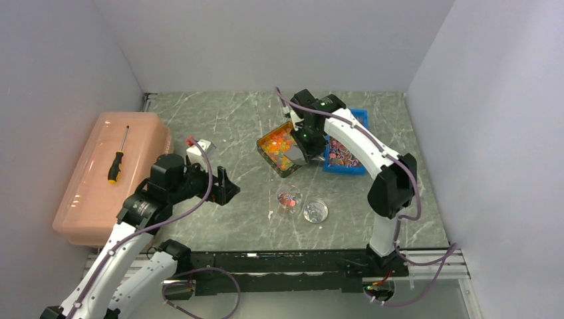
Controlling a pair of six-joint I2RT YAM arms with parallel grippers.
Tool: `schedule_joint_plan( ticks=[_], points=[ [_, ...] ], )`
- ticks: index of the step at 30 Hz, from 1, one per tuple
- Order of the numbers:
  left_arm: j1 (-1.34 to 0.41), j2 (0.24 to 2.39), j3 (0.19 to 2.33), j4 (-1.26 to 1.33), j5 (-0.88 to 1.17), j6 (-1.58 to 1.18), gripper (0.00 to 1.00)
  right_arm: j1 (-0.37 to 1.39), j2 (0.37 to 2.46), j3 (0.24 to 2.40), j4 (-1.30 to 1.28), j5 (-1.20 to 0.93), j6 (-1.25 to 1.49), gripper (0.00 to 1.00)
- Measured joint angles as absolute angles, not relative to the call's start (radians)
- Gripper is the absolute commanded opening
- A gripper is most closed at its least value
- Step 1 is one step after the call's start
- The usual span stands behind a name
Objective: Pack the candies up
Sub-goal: Scoop the fake candies from the storage box.
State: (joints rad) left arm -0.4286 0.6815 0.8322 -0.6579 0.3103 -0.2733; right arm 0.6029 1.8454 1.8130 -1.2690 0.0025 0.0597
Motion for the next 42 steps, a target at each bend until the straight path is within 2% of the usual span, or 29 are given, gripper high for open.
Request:
schedule_joint_plan(
  ticks=[8,30,42],
  points=[
    [-0.429,0.657,0.832,-0.659,0.305,-0.273,0.99,0.587,1.976,1.933,-1.302,0.018,0.059,0.0],
    [-0.429,0.639,0.832,-0.664,0.257,-0.272,0.99,0.58,2.17,2.039,-1.317,0.015,0.047,0.0],
    [-0.429,0.64,0.832,-0.672,0.237,-0.272,0.99,0.579,2.193,2.043,-1.251,-0.014,0.052,0.0]
  ],
)
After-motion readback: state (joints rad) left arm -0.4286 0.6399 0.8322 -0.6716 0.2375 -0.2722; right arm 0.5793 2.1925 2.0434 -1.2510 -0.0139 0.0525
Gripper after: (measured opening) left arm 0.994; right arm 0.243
